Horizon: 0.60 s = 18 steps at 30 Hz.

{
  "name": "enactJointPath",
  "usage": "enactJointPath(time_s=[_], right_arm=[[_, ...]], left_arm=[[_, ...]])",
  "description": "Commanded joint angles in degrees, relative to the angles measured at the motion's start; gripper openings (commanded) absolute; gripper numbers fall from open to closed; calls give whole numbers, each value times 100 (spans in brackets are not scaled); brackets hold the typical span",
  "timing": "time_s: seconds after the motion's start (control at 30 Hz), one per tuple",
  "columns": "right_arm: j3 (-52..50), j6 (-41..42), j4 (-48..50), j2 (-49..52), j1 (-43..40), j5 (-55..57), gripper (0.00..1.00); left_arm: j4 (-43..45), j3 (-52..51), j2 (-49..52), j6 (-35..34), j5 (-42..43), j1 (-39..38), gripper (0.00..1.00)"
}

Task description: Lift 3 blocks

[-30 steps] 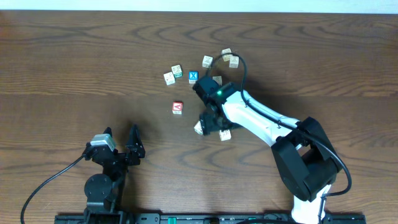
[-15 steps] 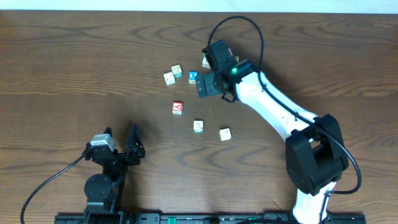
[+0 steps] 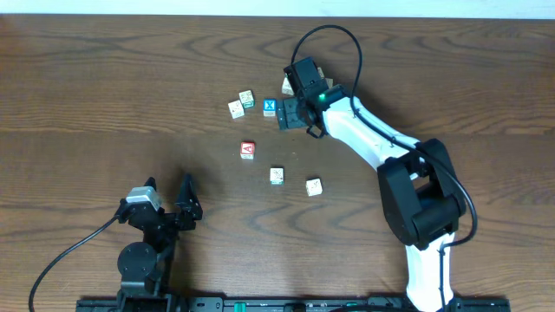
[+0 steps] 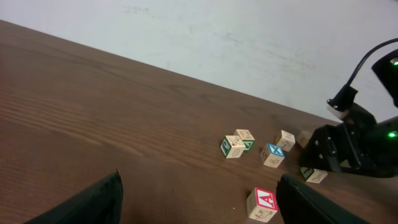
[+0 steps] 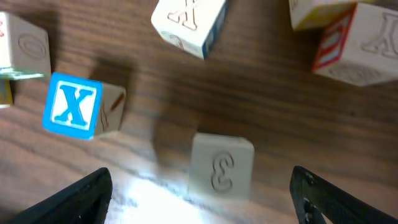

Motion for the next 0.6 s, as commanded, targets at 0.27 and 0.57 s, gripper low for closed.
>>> enactJointPath(time_s=[0.27, 0.57], right_arm=[[188, 48, 455, 243, -175, 105, 81], [188, 129, 595, 535, -181, 125, 69]], left_arm=[[-234, -90, -31, 11, -179, 22, 80], [-234, -90, -31, 11, -179, 22, 80]])
